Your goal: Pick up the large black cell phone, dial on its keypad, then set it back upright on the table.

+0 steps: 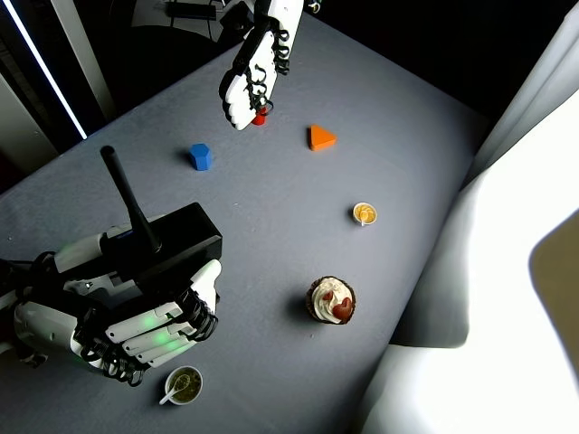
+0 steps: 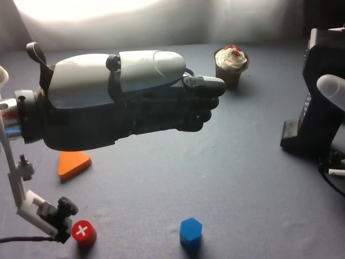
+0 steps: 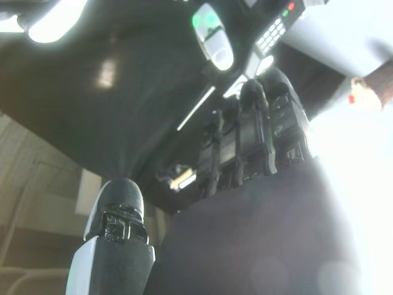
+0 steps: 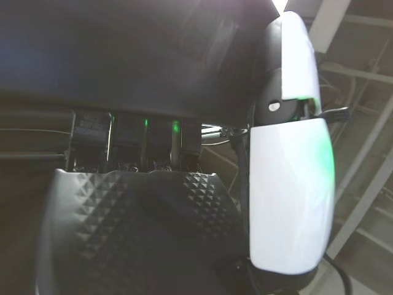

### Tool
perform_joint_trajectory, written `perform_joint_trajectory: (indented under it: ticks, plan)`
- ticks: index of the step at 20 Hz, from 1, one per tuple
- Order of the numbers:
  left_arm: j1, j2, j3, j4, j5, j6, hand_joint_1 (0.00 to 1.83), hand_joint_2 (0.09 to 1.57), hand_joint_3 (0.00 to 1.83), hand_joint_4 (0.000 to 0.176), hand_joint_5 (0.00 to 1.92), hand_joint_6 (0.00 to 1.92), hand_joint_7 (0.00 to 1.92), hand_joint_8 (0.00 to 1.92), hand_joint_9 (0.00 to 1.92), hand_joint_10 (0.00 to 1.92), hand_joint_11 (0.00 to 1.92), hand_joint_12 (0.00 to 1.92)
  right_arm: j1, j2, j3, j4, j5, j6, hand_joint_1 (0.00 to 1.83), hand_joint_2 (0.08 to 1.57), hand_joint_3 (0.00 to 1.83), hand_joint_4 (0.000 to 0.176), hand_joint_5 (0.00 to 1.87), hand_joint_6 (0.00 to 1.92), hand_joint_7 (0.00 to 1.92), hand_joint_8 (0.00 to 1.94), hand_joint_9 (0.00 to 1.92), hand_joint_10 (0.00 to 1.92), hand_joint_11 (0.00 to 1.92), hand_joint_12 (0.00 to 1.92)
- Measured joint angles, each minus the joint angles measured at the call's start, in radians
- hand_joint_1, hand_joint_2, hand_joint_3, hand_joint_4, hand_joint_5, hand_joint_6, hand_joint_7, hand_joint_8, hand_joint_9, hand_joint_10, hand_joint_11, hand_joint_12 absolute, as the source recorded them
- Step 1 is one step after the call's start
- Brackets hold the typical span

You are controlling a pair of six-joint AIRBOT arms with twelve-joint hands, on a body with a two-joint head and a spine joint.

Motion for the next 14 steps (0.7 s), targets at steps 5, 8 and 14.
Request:
perform_joint_trajectory:
  ticks: [5,8,14]
  plan:
    - [0.000,0.000,0.000,0.001,-0.001,0.001,0.00,1.22,0.00,0.012,0.17,0.00,0.16,0.00,0.16,0.01,0.00,0.37,0.000,-0.006,0.007,-0.001,0.002,0.002,1.36,1.17,0.00,0.000,0.90,0.98,0.77,1.28,0.84,1.39,0.89,1.16]
    - [0.000,0.000,0.000,0.008,-0.005,0.005,0.00,1.23,0.00,0.012,0.19,0.00,0.17,0.00,0.16,0.00,0.00,0.34,0.000,-0.006,0.007,-0.001,0.002,0.002,1.36,1.18,0.00,0.000,0.88,1.00,0.74,1.33,0.82,1.42,0.87,1.19]
    - [0.000,0.000,0.000,0.007,-0.006,0.011,0.00,1.23,0.00,0.011,0.19,0.00,0.16,0.00,0.15,0.00,0.00,0.33,-0.003,-0.006,0.008,-0.001,0.002,0.002,1.34,1.22,0.00,0.000,0.79,1.06,0.73,1.45,0.74,1.52,0.75,1.31]
